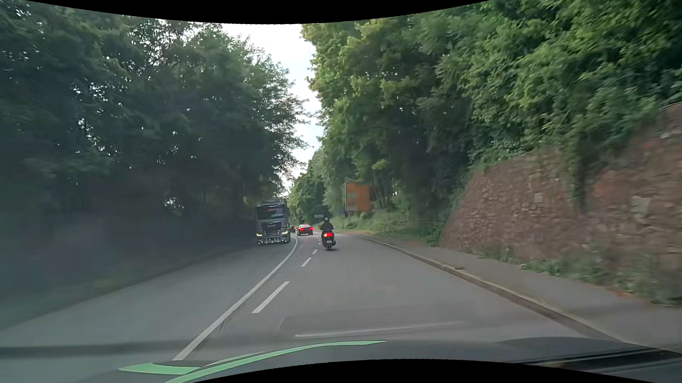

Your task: Follow the waypoints while adhering to traffic rules and regulations

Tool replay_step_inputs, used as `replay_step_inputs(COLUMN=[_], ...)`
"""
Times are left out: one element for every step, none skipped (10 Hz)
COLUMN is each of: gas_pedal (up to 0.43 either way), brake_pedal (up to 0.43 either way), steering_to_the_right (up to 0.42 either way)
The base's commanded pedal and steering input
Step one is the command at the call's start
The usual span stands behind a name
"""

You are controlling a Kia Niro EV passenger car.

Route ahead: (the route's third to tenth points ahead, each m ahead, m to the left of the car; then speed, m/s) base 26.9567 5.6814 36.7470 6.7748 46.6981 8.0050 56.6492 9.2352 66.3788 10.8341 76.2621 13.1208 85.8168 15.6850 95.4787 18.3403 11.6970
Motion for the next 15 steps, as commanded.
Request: replay_step_inputs(gas_pedal=[0.087, 0.087, 0.087, 0.087, 0.087, 0.087, 0.087, 0.087, 0.087, 0.087, 0.047, 0.0, 0.0, 0.0, 0.0], brake_pedal=[0.0, 0.0, 0.0, 0.0, 0.0, 0.0, 0.0, 0.0, 0.0, 0.0, 0.0, 0.0, 0.0, 0.0, 0.0], steering_to_the_right=[-0.011, -0.013, -0.014, -0.017, -0.018, -0.018, -0.018, -0.018, -0.019, -0.019, -0.019, -0.019, -0.019, -0.019, -0.019])
